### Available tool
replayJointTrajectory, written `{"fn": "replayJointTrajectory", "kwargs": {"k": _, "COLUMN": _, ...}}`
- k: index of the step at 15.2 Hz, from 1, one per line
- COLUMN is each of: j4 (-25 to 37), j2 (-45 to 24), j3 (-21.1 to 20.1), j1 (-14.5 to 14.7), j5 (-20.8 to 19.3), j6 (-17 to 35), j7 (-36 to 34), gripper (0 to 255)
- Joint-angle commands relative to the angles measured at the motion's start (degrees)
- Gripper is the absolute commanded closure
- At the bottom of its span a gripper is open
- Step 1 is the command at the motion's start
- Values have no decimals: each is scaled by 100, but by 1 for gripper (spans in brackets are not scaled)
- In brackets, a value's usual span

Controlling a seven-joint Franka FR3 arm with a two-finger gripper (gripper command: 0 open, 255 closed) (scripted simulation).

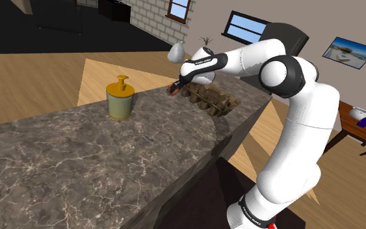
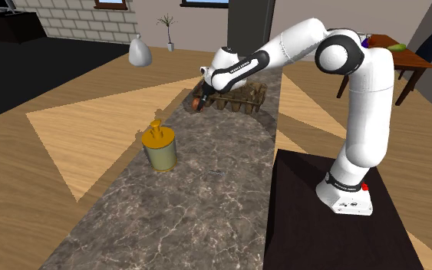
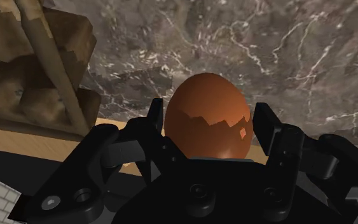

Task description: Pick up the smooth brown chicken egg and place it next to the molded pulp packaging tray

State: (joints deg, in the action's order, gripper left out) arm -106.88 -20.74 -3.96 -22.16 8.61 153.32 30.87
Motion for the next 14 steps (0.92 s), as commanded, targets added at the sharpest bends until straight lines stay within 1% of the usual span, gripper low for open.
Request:
{"fn": "replayJointTrajectory", "kwargs": {"k": 1, "j4": -63, "j2": -71, "j3": -12, "j1": -8, "j5": 21, "j6": 138, "j7": 31, "gripper": 255}}
{"fn": "replayJointTrajectory", "kwargs": {"k": 8, "j4": -174, "j2": -394, "j3": -57, "j1": -31, "j5": 83, "j6": 571, "j7": 124, "gripper": 255}}
{"fn": "replayJointTrajectory", "kwargs": {"k": 14, "j4": -174, "j2": -394, "j3": -57, "j1": -32, "j5": 82, "j6": 571, "j7": 124, "gripper": 255}}
